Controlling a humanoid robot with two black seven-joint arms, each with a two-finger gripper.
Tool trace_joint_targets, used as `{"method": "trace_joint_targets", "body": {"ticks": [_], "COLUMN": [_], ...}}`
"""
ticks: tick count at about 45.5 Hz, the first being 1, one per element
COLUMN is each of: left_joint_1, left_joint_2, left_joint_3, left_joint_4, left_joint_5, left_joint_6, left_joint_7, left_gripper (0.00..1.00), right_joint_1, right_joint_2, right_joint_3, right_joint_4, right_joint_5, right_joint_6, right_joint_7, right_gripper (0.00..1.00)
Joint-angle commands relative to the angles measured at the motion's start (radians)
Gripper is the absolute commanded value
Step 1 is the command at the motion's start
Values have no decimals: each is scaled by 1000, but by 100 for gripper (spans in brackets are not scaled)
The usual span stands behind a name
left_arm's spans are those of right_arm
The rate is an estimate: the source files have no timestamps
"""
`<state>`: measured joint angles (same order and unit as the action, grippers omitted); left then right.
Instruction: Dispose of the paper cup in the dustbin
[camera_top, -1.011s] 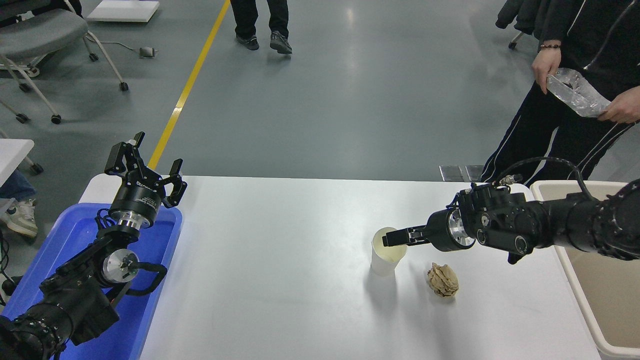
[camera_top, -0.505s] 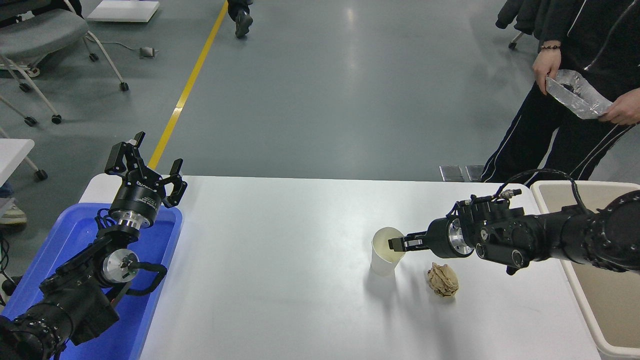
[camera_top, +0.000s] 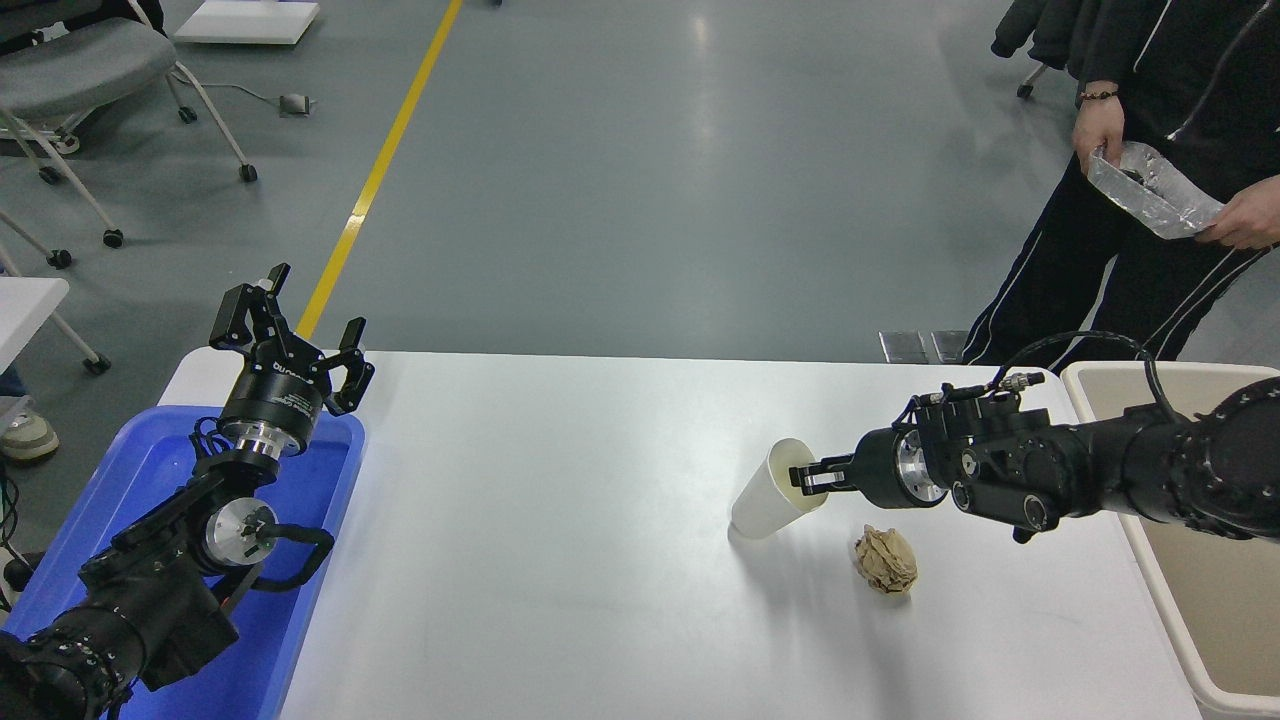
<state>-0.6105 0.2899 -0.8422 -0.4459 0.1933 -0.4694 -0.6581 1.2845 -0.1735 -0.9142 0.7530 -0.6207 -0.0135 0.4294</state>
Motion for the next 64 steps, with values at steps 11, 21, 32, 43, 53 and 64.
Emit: {"method": "trace_joint_targets", "body": {"ticks": [11,21,32,43,53,64], "left_joint_1": [0,0,0,0,0,0], "left_joint_2": [0,0,0,0,0,0], "left_joint_3": [2,0,2,0,2,0], "left_joint_4": [0,1,-1,-1,-1,-1], "left_joint_5": [0,0,0,0,0,0], "left_joint_6": [0,0,0,0,0,0], "left_joint_7": [0,0,0,0,0,0], "left_gripper": [100,100,100,100,100,100], "right_joint_1": [65,118,200,225,182,49], "right_joint_2": [-127,-326,-477,-552,-619,-641], "right_joint_3": [167,419,541,581,580,575], "right_joint_4": [46,120,118,89,10,-253], "right_joint_5": [10,52,53,53,101,148], "right_joint_6": [36,194,319,351,351,353], "right_joint_7": [35,45,45,43,41,34], "right_gripper": [0,0,0,0,0,0]}}
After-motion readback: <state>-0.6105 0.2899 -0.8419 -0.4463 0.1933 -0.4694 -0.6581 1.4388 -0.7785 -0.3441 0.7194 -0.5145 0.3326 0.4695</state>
